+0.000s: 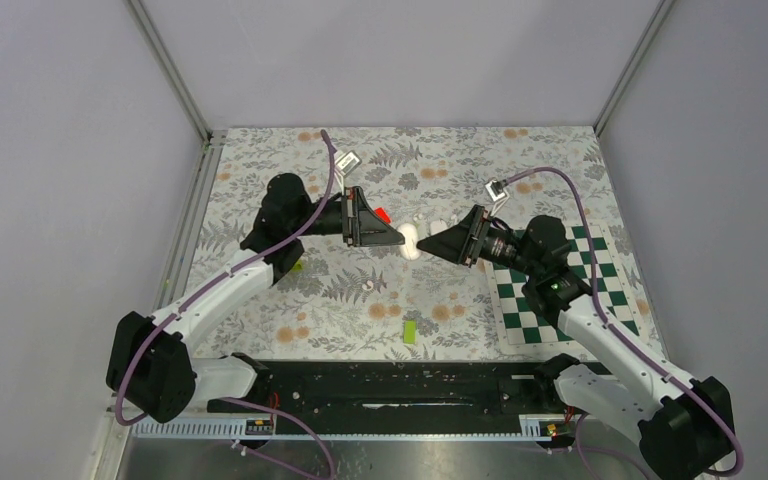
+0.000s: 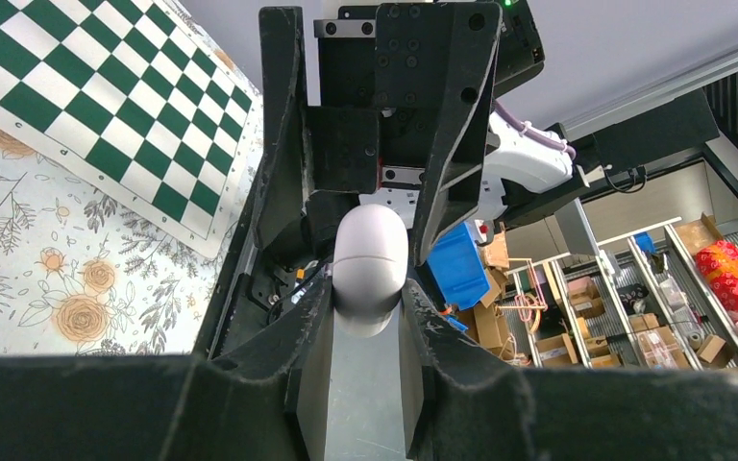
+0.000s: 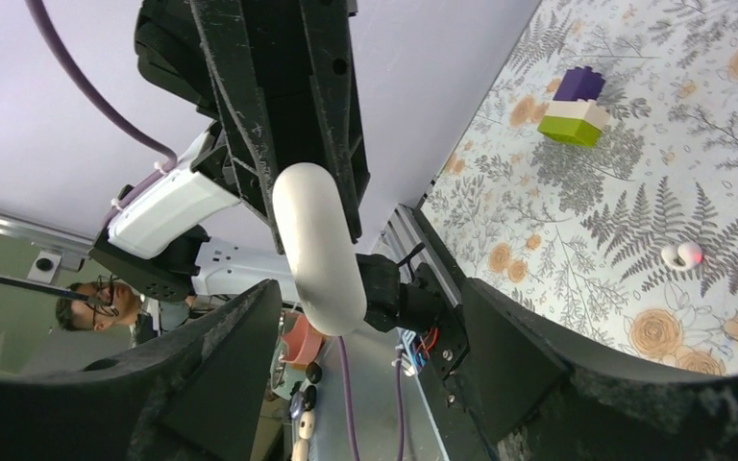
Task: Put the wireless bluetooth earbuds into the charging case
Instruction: Pass from the left arm to the right
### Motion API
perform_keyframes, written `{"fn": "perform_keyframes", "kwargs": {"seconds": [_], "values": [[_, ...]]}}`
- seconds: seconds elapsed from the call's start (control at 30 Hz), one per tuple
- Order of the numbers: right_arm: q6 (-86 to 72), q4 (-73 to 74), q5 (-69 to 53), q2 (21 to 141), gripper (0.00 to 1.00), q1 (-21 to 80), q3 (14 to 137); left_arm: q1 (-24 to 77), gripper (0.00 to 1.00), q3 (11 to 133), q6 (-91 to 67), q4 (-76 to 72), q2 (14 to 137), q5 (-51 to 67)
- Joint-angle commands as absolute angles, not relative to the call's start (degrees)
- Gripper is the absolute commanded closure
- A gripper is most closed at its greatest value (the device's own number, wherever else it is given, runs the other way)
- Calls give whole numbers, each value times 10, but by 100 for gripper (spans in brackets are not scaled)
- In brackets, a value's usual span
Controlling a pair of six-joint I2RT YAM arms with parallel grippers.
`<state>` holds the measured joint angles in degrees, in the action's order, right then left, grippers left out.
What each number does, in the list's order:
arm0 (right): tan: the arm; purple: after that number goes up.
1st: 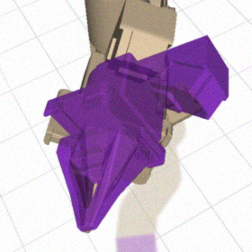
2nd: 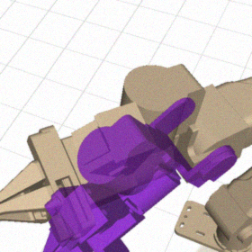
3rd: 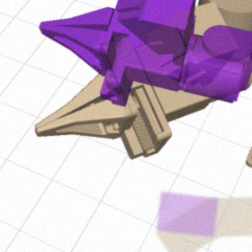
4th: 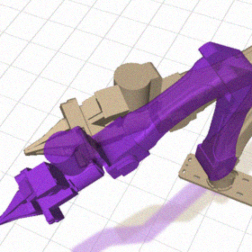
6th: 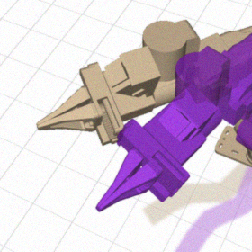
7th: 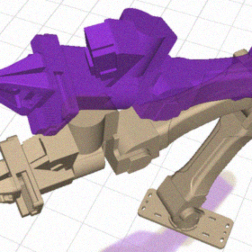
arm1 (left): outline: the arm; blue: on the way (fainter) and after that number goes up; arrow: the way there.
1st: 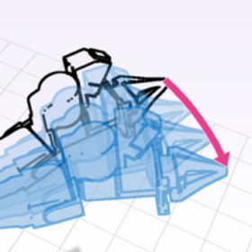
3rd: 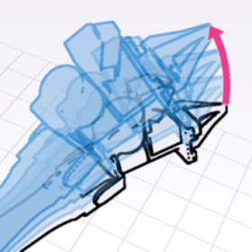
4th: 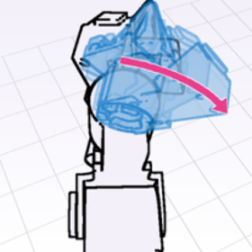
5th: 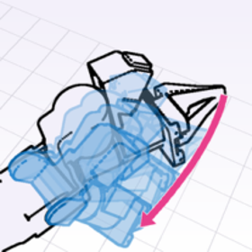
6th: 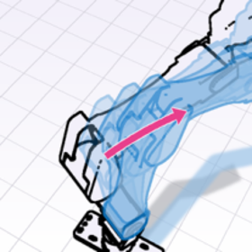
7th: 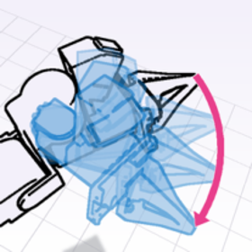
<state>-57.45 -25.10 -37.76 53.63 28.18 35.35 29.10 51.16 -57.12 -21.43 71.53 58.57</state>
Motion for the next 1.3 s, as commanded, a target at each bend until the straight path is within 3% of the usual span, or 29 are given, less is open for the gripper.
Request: {"fn": "perform_keyframes", "kwargs": {"seconds": [0.0, 0.13, 0.47, 0.77, 1.07, 1.2, 1.27], "values": [[-596, -314, -408, 546, 26, 287, 359, 290, 100, 521, -595, -277, 713, 601], [-615, -340, -422, 563, 37, 287, 363, 291, 100, 520, -604, -289, 715, 603], [-610, -333, -439, 575, 37, 298, 385, 291, 100, 516, -606, -287, 717, 601], [-624, -346, -434, 585, 52, 299, 395, 291, 100, 509, -618, -306, 721, 605], [-622, -332, -422, 586, 53, 300, 401, 291, 100, 507, -619, -309, 725, 613], [-617, -319, -421, 588, 65, 300, 408, 291, 100, 504, -619, -310, 724, 613], [-616, -310, -422, 592, 85, 299, 411, 290, 100, 505, -618, -308, 725, 613]]}}
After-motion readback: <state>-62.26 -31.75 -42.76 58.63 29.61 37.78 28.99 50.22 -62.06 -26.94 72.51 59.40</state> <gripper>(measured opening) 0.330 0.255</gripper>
